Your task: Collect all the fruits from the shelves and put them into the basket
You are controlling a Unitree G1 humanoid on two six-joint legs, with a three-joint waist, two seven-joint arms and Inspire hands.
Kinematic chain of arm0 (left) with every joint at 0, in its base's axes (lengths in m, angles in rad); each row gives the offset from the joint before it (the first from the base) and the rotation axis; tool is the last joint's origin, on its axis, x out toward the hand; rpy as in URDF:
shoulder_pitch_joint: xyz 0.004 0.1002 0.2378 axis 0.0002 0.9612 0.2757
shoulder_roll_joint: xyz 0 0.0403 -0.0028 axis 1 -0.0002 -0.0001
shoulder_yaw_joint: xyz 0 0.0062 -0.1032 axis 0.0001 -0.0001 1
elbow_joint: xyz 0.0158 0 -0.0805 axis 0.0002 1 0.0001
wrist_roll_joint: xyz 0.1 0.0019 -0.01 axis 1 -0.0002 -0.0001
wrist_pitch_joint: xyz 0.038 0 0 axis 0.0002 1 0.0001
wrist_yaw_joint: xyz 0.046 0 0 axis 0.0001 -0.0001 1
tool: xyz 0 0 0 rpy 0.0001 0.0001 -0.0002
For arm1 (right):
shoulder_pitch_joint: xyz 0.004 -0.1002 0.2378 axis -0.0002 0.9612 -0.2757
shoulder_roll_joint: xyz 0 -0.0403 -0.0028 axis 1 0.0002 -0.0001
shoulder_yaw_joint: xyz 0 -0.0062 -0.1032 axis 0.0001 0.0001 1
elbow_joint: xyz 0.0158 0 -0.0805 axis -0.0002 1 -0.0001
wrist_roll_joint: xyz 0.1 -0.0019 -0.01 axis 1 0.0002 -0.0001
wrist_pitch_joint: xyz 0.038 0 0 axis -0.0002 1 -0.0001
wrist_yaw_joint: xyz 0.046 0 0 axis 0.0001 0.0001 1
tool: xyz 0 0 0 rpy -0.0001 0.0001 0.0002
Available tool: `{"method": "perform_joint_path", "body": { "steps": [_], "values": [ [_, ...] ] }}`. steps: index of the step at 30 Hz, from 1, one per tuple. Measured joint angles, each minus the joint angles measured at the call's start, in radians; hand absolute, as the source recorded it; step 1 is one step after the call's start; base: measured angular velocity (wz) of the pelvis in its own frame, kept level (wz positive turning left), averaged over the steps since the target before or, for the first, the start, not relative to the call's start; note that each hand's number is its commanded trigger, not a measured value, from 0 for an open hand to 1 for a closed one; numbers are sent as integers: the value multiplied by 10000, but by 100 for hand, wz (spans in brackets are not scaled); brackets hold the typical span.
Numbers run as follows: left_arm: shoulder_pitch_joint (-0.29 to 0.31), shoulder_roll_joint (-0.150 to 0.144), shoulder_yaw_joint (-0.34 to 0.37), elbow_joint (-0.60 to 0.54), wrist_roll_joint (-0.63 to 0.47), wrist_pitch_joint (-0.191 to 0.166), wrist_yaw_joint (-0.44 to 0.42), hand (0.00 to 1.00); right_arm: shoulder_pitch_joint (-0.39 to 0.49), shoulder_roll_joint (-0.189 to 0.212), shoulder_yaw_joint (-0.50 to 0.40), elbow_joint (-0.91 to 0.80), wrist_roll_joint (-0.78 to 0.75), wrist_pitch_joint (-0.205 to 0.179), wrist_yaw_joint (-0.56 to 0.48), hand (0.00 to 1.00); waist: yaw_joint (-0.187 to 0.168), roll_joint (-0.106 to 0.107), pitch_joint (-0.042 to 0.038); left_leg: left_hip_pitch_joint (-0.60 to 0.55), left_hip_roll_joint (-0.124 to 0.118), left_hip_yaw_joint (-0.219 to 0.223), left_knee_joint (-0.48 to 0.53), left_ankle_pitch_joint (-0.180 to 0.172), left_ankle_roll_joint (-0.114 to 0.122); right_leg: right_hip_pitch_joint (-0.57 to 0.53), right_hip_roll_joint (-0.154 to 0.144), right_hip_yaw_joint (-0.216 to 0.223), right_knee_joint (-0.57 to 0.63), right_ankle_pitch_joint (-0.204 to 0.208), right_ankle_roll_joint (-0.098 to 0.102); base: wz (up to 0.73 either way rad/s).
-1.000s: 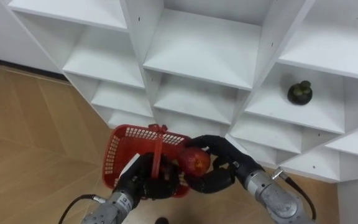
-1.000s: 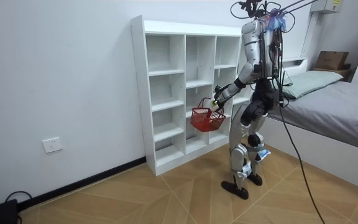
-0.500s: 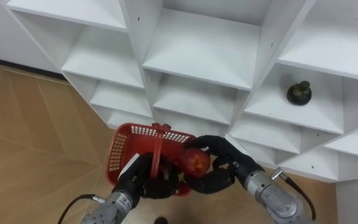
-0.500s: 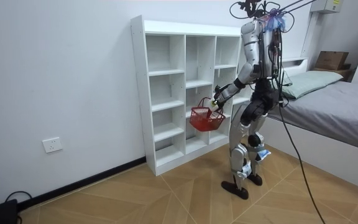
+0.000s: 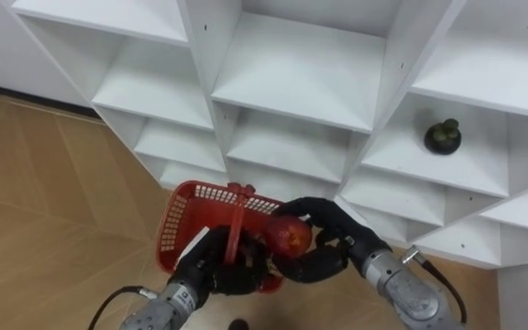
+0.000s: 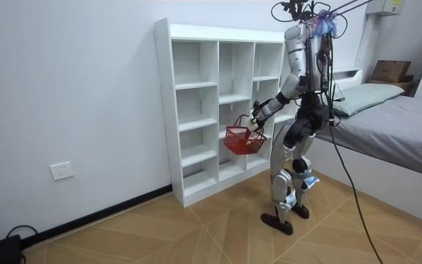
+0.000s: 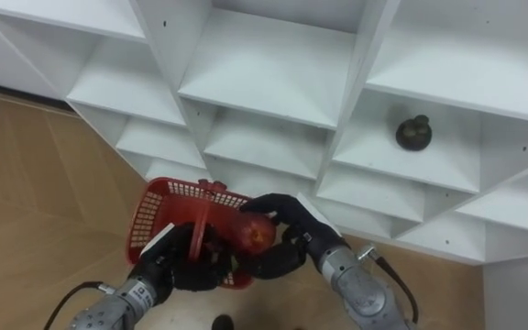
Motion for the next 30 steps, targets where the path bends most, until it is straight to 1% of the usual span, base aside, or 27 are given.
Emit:
{"method": "perform_joint_path", "body": {
  "steps": [6, 16, 30],
  "values": [
    [2, -60, 60, 2, -69, 0, -235, 100, -2, 7, -61, 29, 1, -1, -88, 100, -2, 20, 11, -1, -7, 24, -77, 7, -9, -48, -2, 31, -5, -10, -1, 0],
    [2, -47, 63, 18, -196, 0, -556, 100, -27, 4, -64, 27, 5, -1, -194, 100, -6, 24, 7, 6, -11, 31, -109, 11, -16, -55, -4, 37, -9, -19, -3, 0],
    [-20, -38, 60, 17, -370, 1, -648, 100, -102, -17, -52, 28, 14, -4, -284, 100, -4, 21, 3, -2, -4, 104, -108, 19, -25, -105, -2, 105, 11, -19, -5, 0]
  ]
}}
